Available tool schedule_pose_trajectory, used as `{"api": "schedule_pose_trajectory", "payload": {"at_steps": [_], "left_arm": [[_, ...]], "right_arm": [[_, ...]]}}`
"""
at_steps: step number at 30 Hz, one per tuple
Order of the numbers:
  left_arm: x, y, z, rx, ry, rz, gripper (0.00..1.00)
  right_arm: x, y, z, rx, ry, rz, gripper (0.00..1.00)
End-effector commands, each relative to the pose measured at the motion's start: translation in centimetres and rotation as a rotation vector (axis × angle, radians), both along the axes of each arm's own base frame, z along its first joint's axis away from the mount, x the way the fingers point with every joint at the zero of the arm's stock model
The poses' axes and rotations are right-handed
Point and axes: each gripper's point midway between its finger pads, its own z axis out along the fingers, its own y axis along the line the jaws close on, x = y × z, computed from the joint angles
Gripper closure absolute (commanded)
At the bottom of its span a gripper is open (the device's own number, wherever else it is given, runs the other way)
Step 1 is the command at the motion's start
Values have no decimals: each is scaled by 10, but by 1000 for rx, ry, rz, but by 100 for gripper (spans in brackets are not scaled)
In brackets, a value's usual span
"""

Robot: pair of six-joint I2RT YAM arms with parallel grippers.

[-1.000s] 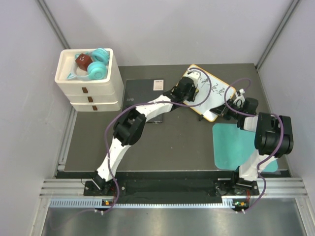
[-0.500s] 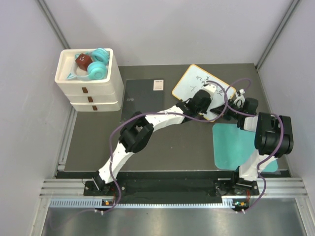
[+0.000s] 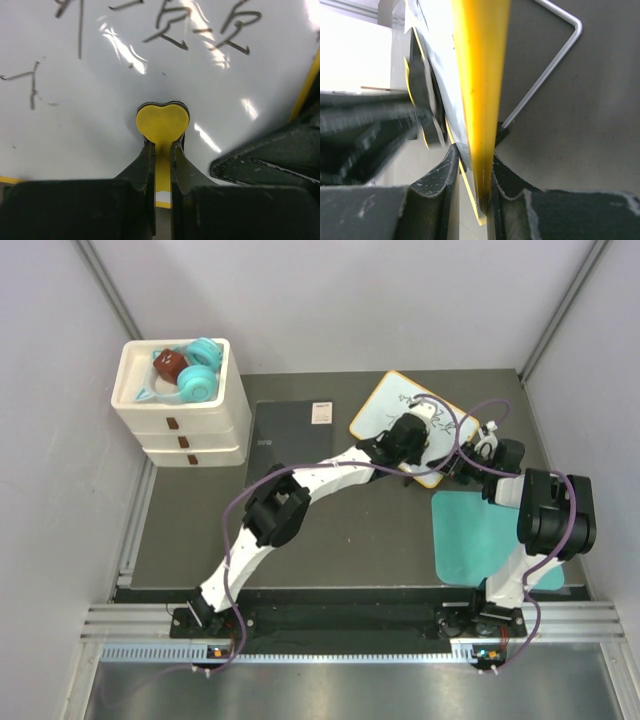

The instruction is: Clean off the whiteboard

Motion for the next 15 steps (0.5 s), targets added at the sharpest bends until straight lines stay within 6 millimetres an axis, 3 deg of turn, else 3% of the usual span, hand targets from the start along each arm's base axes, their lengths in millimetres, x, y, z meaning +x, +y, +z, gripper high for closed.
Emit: {"api": "schedule_pose_trajectory", "payload": {"at_steps": [1,4,7,10,12,15], "left_arm": [[30,93,-120,274,192,157,100],[34,112,-121,324,175,195,100],[22,110,-127,322,183,157,100],[1,97,-133,354,148,99,100],[-25,73,-134,387,104,30,100],[-47,51,-130,429,42,-39,100]], "right_arm": [[-30,-6,-41,-11,215,-65,100],[-30,-6,-41,-10,215,-63,100],[-30,-6,-41,-10,215,-63,100],[-29,-6,-41,-11,214,-63,100],[-30,-6,-41,-9,214,-62,100],[-29,-6,-41,-8,213,-61,100]]}}
